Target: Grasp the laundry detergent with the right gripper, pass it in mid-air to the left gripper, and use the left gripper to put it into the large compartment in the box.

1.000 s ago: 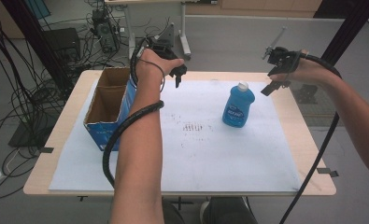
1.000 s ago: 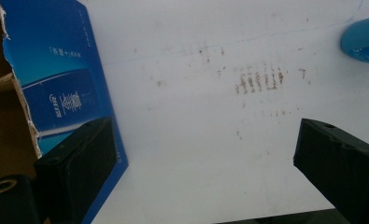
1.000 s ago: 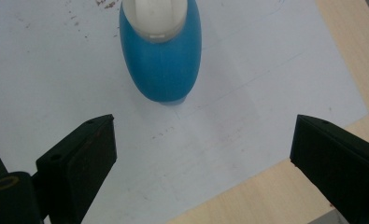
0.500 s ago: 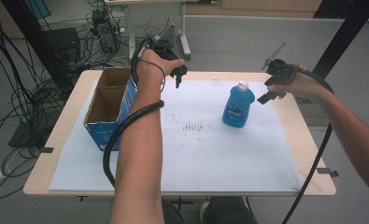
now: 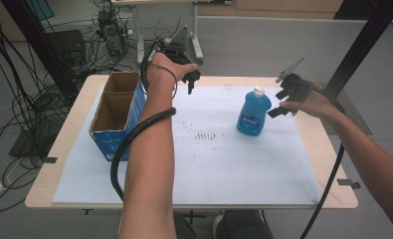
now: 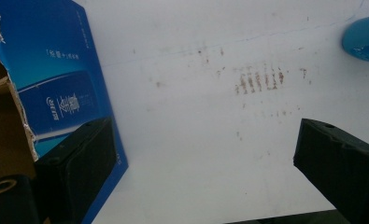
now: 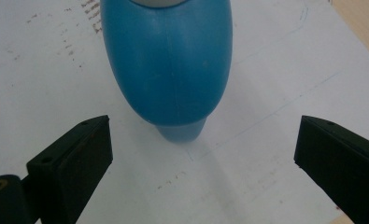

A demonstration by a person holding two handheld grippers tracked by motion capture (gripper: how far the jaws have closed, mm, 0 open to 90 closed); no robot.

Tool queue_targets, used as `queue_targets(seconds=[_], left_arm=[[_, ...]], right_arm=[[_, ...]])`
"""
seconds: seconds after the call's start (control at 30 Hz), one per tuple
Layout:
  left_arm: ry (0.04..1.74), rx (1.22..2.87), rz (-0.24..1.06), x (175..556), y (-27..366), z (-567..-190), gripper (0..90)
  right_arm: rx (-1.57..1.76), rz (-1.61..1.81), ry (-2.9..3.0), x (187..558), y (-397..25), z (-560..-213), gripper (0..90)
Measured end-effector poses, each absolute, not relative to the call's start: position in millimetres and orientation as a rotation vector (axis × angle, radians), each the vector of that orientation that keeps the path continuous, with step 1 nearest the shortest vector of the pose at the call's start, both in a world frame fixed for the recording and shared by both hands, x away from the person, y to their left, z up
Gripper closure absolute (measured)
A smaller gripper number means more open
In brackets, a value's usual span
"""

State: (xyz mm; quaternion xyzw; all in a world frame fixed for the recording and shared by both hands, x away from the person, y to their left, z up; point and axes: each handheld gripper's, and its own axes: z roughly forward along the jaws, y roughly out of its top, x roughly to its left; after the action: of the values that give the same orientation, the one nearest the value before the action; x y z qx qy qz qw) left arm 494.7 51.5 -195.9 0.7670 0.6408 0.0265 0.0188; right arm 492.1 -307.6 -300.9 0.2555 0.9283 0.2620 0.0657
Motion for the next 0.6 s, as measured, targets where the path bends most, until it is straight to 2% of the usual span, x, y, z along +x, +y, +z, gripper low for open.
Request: queue_targets(seconds=[0.6], left_arm=[[2.002, 2.372, 0.084, 494, 55, -197, 6.5]], right_arm=[[0.737, 0.929, 2.716, 484, -296, -339, 3.6]])
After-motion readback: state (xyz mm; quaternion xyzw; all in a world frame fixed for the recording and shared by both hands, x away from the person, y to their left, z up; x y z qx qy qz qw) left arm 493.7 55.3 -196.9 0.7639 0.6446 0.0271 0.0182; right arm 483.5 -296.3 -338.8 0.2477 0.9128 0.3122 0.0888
